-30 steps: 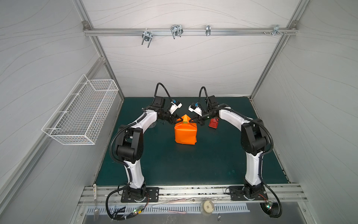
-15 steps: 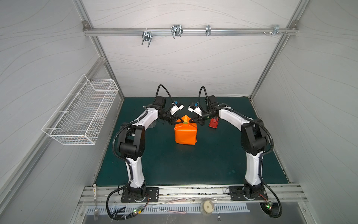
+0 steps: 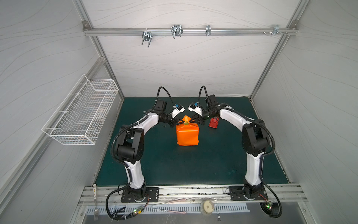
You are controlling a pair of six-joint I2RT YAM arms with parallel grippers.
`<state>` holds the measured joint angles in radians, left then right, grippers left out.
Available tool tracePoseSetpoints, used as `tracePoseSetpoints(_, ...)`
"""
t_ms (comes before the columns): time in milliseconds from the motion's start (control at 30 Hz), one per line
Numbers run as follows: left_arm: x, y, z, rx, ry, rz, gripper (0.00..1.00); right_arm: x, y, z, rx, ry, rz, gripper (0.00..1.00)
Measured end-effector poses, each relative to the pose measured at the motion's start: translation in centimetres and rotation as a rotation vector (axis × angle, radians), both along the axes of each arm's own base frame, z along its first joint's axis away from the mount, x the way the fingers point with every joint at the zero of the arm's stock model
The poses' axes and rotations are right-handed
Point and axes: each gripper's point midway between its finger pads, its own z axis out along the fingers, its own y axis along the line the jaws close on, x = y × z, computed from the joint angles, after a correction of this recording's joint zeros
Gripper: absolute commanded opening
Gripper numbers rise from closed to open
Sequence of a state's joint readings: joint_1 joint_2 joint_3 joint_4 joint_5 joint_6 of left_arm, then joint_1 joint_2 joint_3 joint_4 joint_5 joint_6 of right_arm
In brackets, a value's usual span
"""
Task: Wrap a gift box in wrapping paper
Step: Fold the seventh fold of the wrapping paper on the gift box, then fold the wrapping paper for the gift box.
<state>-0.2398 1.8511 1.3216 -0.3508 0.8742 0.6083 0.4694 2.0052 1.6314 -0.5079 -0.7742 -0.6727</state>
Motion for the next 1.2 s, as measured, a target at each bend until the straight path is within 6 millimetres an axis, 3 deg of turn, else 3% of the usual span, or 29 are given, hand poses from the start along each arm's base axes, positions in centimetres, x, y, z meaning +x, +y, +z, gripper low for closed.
tracePoseSetpoints(200,-0.6,0.2,1.0,0.015,-0.113,0.007,0.00,-0.3,-2.2,3.3,0.037,0.003,-0.069,0.43)
tracePoseSetpoints(367,-1.6,0.3,1.5,0.064,-0.265,-0.008,0.00,1.6,-3.7,4.9,0.070,0.085,-0.228,0.48)
tracePoseSetpoints(500,-1.9,0.1,1.6,0.093,-0.380,-0.022,0.00,3.2,-3.6,4.5,0.064,0.190,-0.355,0.49)
tracePoseSetpoints(700,-2.1,0.2,1.5,0.130,-0.500,-0.028,0.00,5.6,-1.5,3.4,0.041,0.260,-0.438,0.50)
tracePoseSetpoints(933,-1.7,0.2,1.4,0.146,-0.563,-0.028,0.00,3.7,0.9,0.9,-0.014,0.324,-0.367,0.50)
tracePoseSetpoints(1200,-1.5,0.4,1.4,0.166,-0.598,-0.017,0.00,1.8,0.6,-0.5,-0.043,0.326,-0.288,0.51)
